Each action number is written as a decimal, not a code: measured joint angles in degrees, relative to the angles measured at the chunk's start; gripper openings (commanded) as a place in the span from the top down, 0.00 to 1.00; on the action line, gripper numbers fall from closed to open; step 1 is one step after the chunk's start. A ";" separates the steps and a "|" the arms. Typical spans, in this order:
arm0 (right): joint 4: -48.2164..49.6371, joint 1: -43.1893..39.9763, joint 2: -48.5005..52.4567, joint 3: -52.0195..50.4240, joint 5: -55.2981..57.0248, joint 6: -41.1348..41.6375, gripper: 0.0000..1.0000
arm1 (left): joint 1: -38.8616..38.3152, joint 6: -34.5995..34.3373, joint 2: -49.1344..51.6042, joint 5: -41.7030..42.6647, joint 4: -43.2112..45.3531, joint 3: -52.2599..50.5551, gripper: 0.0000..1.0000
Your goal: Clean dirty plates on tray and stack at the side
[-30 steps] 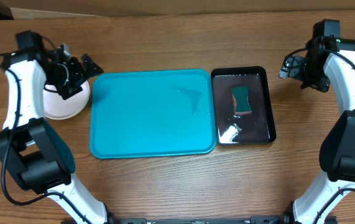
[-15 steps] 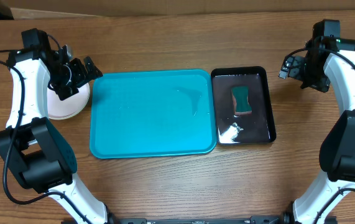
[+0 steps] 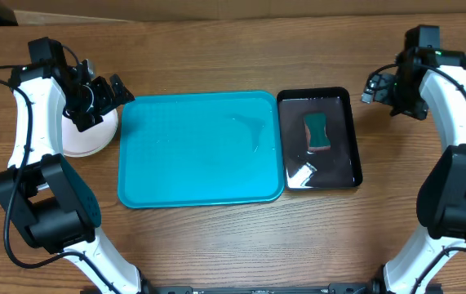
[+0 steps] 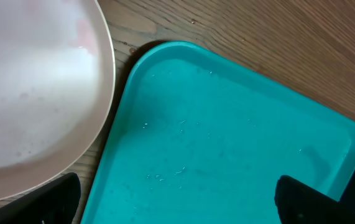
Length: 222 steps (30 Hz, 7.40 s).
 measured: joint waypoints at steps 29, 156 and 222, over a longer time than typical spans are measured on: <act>4.46 20.87 -76.50 -3.28 2.69 -5.40 0.00 | 0.00 0.00 0.00 -0.02 -0.02 0.04 0.00; 56.02 11.54 -112.63 -93.42 -12.63 -13.53 0.00 | -5.75 0.07 -40.98 -4.52 0.02 0.81 0.00; 55.93 11.54 -112.63 -93.42 -12.63 -13.53 0.00 | -13.99 -20.24 -113.98 -27.36 74.40 -92.65 0.00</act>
